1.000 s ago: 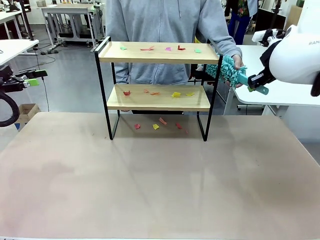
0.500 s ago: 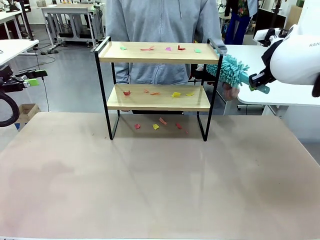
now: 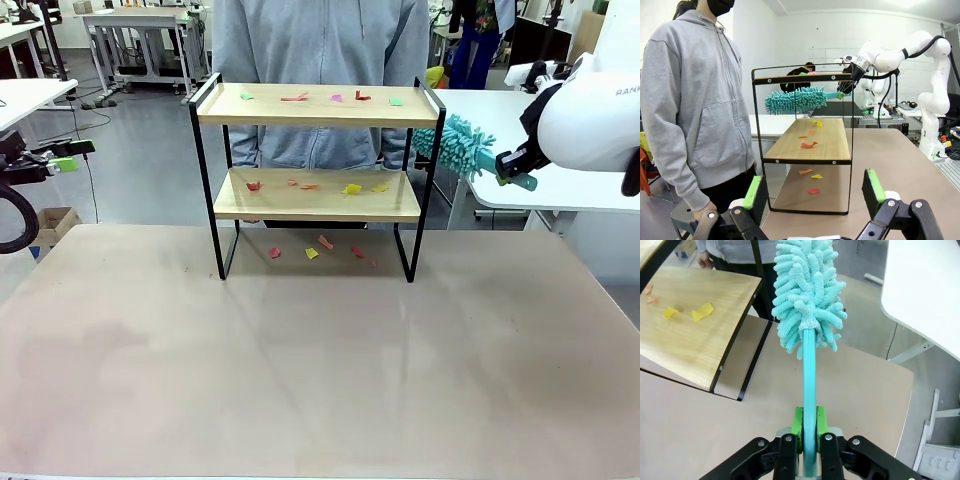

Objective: Clean the shelf.
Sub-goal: Clean the specific section of the Shelf indicated by the human with the Duster.

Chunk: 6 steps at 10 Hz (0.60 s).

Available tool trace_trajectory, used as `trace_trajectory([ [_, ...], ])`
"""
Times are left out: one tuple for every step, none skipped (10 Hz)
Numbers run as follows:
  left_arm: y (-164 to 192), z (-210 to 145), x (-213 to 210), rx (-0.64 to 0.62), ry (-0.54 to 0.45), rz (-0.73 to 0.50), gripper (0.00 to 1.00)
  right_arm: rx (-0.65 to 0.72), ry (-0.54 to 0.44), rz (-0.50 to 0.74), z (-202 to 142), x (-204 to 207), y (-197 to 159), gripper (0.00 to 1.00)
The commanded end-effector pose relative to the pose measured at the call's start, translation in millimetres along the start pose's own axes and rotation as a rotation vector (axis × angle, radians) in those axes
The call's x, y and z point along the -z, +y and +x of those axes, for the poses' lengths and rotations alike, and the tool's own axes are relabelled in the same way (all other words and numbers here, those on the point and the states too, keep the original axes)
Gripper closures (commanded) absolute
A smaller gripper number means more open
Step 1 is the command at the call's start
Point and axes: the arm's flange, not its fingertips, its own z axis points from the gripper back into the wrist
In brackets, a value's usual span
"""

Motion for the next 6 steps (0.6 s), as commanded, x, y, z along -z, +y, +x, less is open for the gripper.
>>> trace_trajectory([
  [-1.2, 2.3, 0.6, 0.006, 0.005, -0.005, 0.0, -0.007, -0.007, -0.002, 1.9, -3.2, -0.9, 1.0],
  [-1.2, 2.3, 0.6, 0.006, 0.005, -0.005, 0.0, -0.007, -0.007, -0.002, 1.9, -3.2, -0.9, 1.0],
  [-1.2, 2.3, 0.6, 0.006, 0.005, -0.005, 0.0, -0.007, -0.007, -0.002, 1.9, -3.2, -0.9, 1.0],
  [-1.2, 2.3, 0.6, 0.006, 0.005, -0.005, 0.0, -0.007, -0.007, -0.002, 1.9, -3.2, -0.9, 1.0],
  [-1.2, 2.3, 0.6, 0.006, 0.005, -0.005, 0.0, 0.0, 0.0, 0.0, 0.0, 0.0, 0.0, 0.87],
  [-1.2, 2.3, 0.6, 0.006, 0.005, -0.005, 0.0, -0.029, 0.029, 0.038, -4.9, -17.6, -6.2, 0.87],
])
